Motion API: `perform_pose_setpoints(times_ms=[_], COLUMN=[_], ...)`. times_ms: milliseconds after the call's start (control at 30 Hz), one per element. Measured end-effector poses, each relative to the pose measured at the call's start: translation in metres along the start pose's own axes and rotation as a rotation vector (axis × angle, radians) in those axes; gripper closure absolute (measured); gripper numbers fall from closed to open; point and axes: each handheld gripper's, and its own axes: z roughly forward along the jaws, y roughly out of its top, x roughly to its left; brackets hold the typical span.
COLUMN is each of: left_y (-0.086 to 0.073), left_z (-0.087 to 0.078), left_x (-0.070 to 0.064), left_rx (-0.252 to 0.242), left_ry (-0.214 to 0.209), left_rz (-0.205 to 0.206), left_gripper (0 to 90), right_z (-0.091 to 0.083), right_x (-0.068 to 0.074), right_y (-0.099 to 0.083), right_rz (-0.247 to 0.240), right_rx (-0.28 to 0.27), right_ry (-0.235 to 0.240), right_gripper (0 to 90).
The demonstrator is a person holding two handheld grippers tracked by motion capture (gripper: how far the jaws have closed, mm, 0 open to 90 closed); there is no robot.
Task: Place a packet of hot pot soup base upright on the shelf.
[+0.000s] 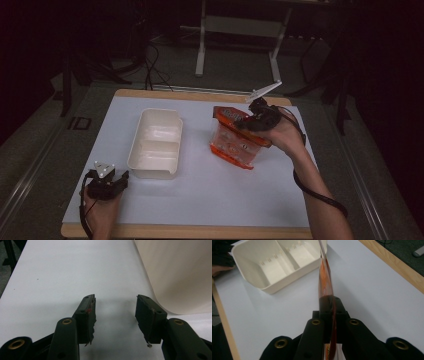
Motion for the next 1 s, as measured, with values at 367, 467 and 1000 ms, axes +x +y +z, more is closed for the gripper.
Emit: perform_pose_setpoints(times_ms=[367,467,1000], left_y=[0.000,0.000,0.000], left_z=[-0.001,-0.001,0.000], left_x=[0.000,0.001,0.000], left_rx=[-0.002,-0.005,-0.002], left_ry=[-0.001,-0.001,0.000], left_rz=[-0.002,-0.006,0.000], left_gripper=[50.7,50.7,50.7], right_z=[0.010,0.015,0.008], right_x=[0.018,0.019,0.011], right_y=[0.014,0.014,-0.008], right_rz=[-0.024,-0.026,-0.014], right_rx=[0.013,0.019,0.003], right_ry=[0.060,0.072,0.096], right_gripper=[89.4,89.1,78.5])
